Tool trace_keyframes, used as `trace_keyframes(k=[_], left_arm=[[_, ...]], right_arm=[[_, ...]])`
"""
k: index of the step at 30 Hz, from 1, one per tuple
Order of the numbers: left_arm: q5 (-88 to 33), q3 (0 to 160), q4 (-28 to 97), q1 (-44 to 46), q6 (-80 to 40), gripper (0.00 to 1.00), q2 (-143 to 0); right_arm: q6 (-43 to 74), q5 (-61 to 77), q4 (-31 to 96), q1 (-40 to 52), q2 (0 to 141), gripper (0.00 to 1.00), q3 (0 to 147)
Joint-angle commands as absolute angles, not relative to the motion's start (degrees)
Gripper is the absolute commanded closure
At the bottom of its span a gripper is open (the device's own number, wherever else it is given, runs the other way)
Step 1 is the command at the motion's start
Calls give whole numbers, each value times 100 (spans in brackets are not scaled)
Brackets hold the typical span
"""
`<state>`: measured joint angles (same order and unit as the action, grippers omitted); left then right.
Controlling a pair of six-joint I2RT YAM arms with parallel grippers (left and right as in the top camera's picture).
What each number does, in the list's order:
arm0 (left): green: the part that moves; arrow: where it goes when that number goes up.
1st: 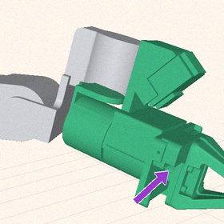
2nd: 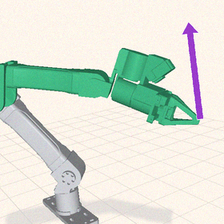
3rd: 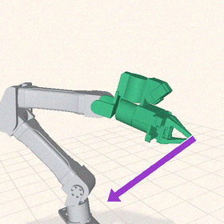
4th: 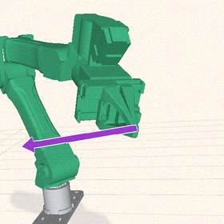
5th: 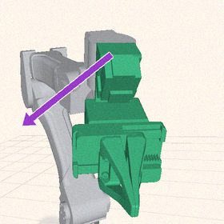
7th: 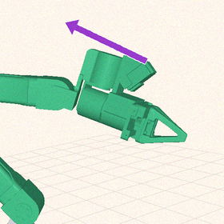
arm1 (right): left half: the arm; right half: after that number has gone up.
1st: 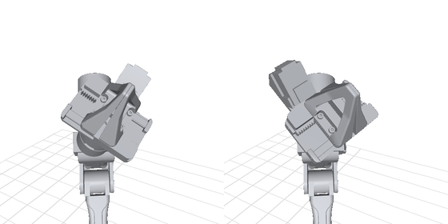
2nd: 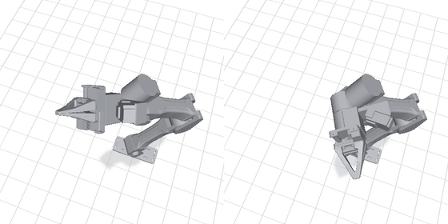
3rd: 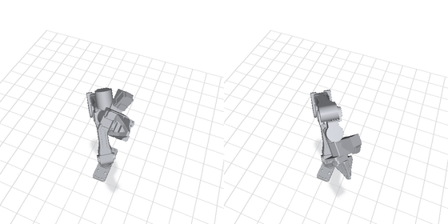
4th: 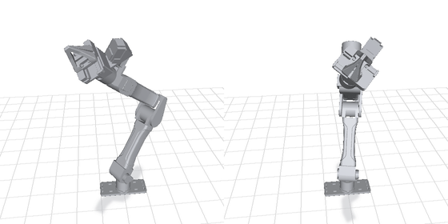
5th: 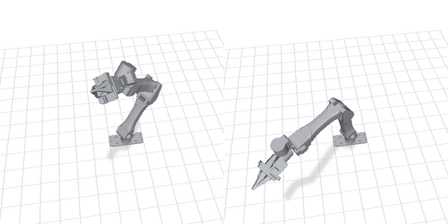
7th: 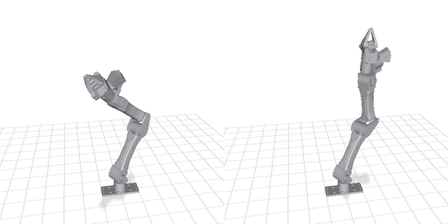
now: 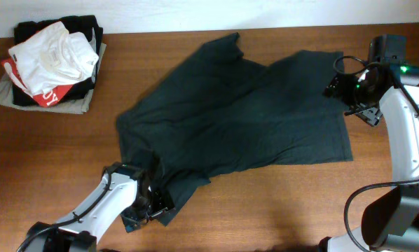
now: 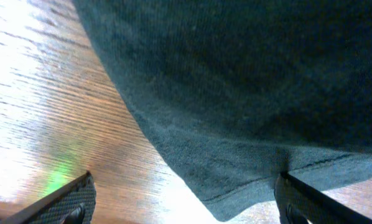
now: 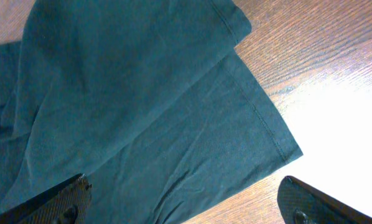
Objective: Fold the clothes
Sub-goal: 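Grasp the lower left hem with the left gripper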
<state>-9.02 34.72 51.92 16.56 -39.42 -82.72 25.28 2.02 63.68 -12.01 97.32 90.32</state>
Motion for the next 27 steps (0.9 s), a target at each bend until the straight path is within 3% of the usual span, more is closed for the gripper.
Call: trace_keyframes(k=[1,4,7,10,12,15,24,27], left_arm=[[-1035,3107,5002,1673,-4224,9,-8294],[-1033,3105,4989,1673,-4222,9,-8294],[-1031,3105,4989,1673,-4222,35,-8294],[-1031,3105,4989,1673,-4222,68,-8294],[-1031,3105,4989,1673,-4222,78,-8294],[-1011,3105,4989,1673,-4222,99,-8294],[-987,3105,4947,1673,-4219,99,-8294],[-982,3105,4925,1673,-4219,99,-8294]], right_arm=[[2506,191,6368,-1203,9686,1,9096],[2506,191,6368,-1203,9686,1,9096],[2506,189,6368,-1203,9686,1,9096],[2506,191,6368,-1203,9686,1,9096],[2506,191,6370,-1203,9686,1,9096],[2506,191,6368,-1203,9686,2,9096],[2510,191,6344,-1203,9686,1,9096],[2510,193,5741,-1203,9686,1,9096]])
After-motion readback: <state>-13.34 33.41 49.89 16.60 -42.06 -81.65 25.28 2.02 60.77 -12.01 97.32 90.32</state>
